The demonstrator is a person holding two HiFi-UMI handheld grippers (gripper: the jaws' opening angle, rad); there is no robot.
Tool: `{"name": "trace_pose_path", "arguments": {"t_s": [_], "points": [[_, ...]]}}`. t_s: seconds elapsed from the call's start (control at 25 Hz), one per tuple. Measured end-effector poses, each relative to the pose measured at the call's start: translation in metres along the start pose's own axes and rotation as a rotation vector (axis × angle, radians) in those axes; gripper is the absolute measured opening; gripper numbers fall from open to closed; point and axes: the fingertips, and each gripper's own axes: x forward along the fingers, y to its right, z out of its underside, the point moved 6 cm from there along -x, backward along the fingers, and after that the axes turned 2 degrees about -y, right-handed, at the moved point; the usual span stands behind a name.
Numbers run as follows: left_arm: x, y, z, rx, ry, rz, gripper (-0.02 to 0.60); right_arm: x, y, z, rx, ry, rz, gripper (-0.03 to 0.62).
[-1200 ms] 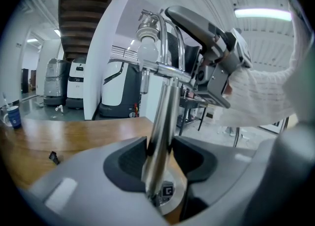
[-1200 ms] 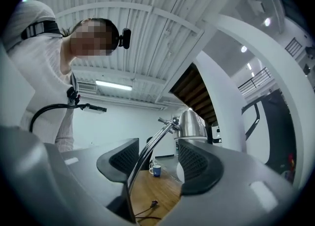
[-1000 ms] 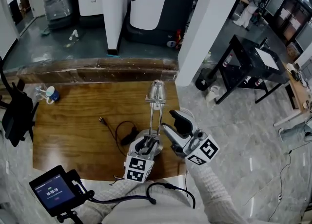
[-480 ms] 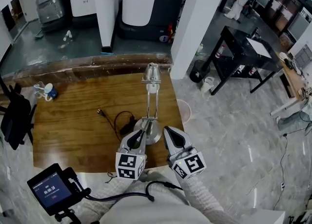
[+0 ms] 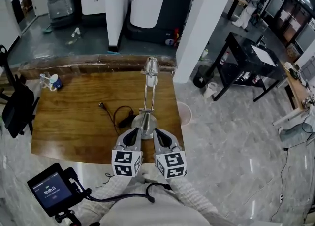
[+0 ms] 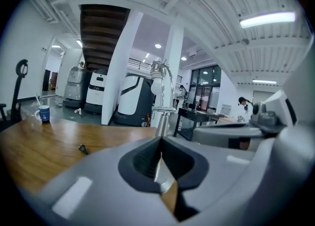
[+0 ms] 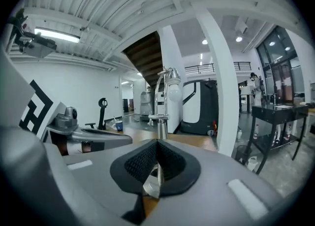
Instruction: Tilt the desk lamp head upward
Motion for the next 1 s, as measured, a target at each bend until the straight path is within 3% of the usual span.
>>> {"name": "trace_pose_path", "arguments": {"t_s": [0.12,1.0], "points": [[-0.012,0.020,0.007,0.005,-0.012,-0.017,0.008,-0.018,-0.001,0.007,0.008,-0.015,-0.009,-0.002],[-0.022,0.032,0.009,0.044,0.007,0.036,0.008,-0.031,-0.008,0.009,0.033,0.008,0.003,-0.002]]}}
